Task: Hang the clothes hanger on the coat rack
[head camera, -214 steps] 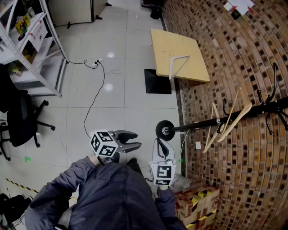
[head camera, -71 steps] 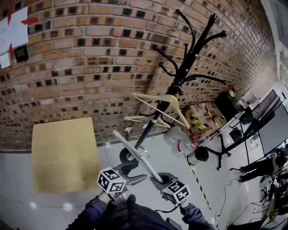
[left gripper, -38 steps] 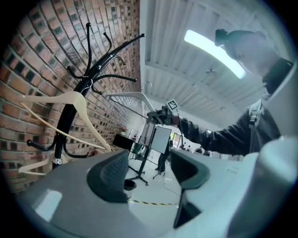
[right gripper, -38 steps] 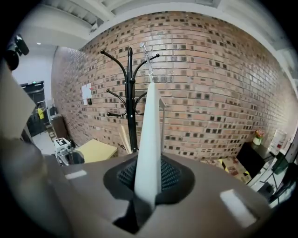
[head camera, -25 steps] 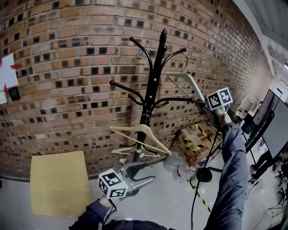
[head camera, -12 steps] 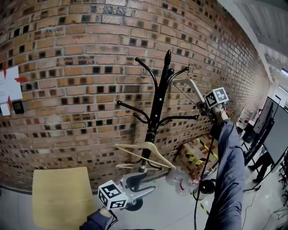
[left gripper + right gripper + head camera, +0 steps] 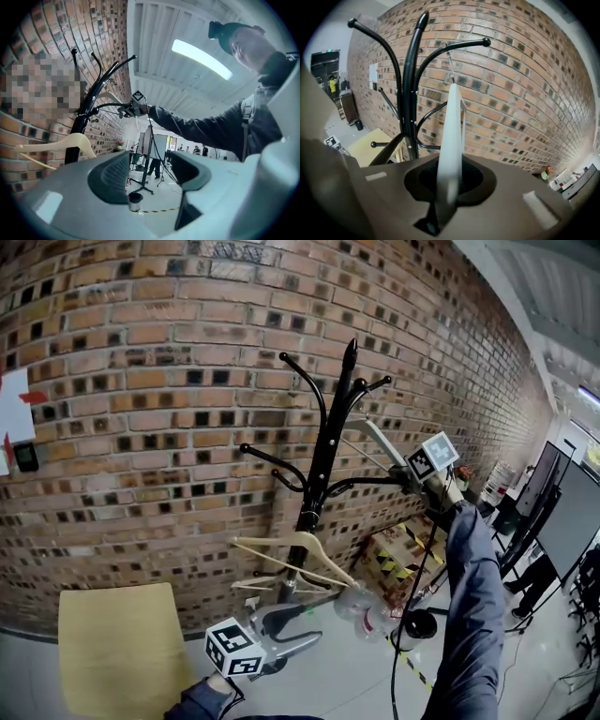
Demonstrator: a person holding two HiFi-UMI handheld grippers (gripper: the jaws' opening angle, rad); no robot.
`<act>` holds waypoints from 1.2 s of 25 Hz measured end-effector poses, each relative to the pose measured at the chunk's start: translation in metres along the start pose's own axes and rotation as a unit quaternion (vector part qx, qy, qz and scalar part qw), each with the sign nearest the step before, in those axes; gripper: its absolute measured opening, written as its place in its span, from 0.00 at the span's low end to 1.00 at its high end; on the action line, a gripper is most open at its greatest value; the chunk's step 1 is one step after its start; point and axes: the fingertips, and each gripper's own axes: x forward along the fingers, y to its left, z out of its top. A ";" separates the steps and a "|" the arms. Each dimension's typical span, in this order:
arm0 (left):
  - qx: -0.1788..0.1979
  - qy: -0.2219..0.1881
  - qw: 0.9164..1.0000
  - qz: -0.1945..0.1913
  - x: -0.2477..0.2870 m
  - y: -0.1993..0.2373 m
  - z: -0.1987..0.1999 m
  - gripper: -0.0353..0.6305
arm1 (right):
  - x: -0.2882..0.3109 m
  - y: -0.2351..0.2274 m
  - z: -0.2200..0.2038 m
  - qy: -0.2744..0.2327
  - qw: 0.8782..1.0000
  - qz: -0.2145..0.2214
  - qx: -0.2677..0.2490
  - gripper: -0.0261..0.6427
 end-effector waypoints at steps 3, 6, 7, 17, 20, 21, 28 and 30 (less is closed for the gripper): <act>-0.010 0.000 1.000 -0.001 -0.002 0.000 -0.006 0.45 | 0.008 0.027 -0.004 -0.020 0.998 0.060 0.018 0.12; -0.017 0.001 1.000 -0.002 -0.005 0.000 -0.011 0.45 | 0.009 0.037 -0.002 -0.042 0.993 0.104 0.046 0.12; -0.019 0.001 1.000 -0.002 -0.006 0.000 -0.012 0.45 | 0.009 0.037 -0.001 -0.047 0.992 0.104 0.046 0.12; -0.030 0.002 1.000 0.003 -0.018 0.002 -0.017 0.45 | 0.001 0.014 0.005 -0.078 0.997 0.007 0.019 0.31; -0.036 0.004 0.999 0.005 -0.021 0.003 -0.021 0.45 | -0.011 0.009 0.007 -0.087 0.996 0.003 0.014 0.38; -0.038 0.004 0.999 0.005 -0.022 0.004 -0.021 0.45 | -0.016 0.010 0.007 -0.087 0.996 0.011 0.012 0.39; -0.044 0.002 0.999 -0.004 -0.022 0.000 -0.021 0.45 | -0.030 0.021 -0.014 -0.100 0.994 0.040 -0.015 0.40; -0.047 0.003 0.999 -0.007 -0.019 -0.002 -0.024 0.45 | -0.033 0.025 -0.017 -0.122 0.992 0.042 -0.010 0.39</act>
